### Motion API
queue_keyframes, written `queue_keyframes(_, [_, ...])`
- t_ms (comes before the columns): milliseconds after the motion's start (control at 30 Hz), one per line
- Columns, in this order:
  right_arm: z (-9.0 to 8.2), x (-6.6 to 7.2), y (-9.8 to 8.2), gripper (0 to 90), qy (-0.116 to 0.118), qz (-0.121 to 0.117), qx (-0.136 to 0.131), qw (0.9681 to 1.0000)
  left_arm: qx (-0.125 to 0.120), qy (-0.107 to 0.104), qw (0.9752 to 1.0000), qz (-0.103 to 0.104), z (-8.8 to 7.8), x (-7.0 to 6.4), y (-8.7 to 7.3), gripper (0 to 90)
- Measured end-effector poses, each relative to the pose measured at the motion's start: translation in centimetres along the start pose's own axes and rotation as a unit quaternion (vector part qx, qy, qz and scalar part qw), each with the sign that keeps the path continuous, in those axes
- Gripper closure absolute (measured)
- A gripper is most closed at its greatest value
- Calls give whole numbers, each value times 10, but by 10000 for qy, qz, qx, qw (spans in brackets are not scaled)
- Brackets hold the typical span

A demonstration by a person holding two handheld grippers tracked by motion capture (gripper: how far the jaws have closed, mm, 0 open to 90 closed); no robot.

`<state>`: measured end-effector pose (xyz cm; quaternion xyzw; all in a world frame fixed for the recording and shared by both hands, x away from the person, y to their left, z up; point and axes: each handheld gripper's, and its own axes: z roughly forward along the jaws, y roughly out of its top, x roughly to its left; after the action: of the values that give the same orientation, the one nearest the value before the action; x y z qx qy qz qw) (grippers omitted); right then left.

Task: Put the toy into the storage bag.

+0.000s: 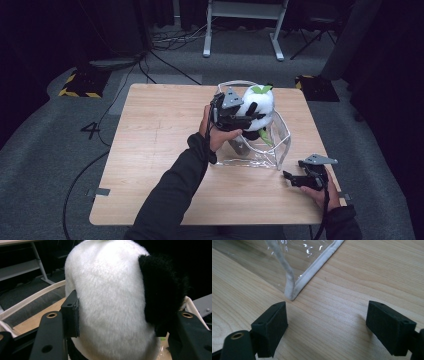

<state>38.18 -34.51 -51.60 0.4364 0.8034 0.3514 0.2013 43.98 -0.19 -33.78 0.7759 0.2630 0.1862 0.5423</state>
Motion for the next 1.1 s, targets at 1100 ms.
queue_keyframes(1100, [0, 0, 0, 174, -1, 0, 0, 10000, 1283, 65, 9910, 374, 10, -1, -7, 379])
